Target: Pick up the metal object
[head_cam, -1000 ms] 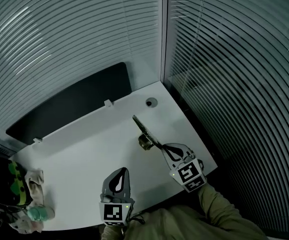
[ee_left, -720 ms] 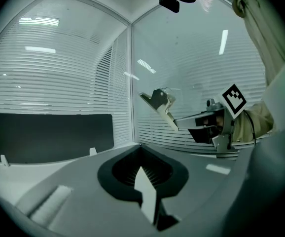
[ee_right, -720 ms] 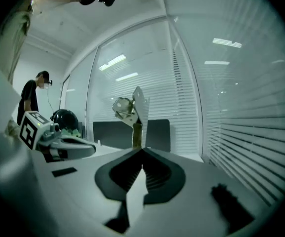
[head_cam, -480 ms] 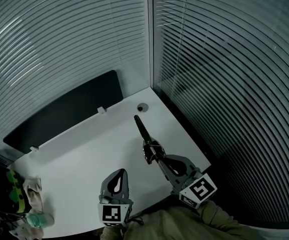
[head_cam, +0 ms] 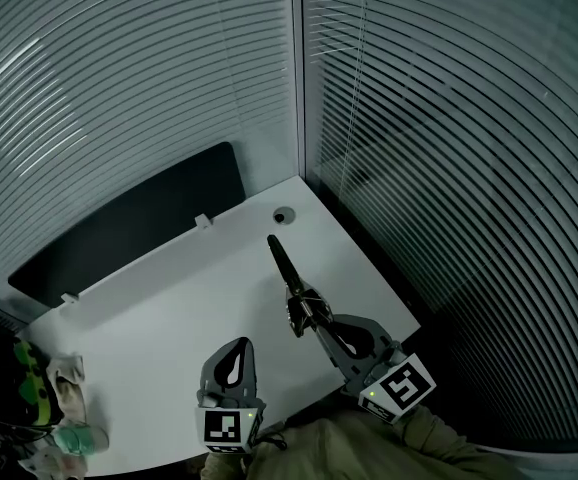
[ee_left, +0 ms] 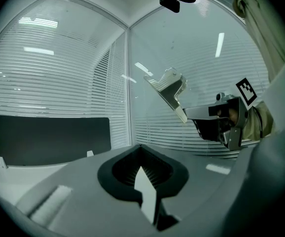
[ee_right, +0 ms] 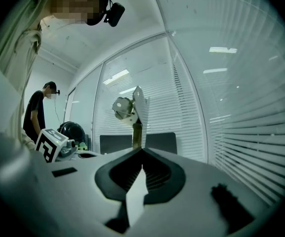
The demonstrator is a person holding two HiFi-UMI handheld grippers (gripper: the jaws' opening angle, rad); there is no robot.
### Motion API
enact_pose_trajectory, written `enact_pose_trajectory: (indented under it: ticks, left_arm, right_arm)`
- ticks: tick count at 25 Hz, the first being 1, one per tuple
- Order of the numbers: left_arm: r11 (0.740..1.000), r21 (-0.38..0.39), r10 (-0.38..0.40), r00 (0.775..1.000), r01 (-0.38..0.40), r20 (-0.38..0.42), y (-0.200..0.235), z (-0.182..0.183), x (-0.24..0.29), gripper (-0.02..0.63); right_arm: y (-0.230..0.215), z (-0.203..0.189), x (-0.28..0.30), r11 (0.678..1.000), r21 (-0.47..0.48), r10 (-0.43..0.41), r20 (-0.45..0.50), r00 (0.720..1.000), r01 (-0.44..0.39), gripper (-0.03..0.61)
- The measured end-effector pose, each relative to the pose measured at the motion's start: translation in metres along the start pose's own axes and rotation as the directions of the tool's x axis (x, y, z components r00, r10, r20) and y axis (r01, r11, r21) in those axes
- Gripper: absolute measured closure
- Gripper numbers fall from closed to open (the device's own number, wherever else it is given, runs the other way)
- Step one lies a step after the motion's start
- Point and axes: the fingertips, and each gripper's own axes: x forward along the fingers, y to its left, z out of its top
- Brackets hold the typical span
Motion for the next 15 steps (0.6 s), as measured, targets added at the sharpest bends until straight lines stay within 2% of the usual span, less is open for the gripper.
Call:
enact_pose_trajectory:
  ticks: [7,15]
  left_arm:
    - [1.0,-0.028,0.013,1.0,-0.013,-0.022,0.001,0.004,-0.007,0.607]
    - [1.0,0.011,-0.004,1.0,0.004,0.004,0.0,0.002,-0.016,0.607]
  right_arm:
    - [0.009,0.001,-0.001,1.0,-0.013,0.005,0.0,1.0,-0.005,0.569]
    - [0.018,0.0,-0.006,1.0,-0.016,0.0,-0.003,1.0,0.0,0.569]
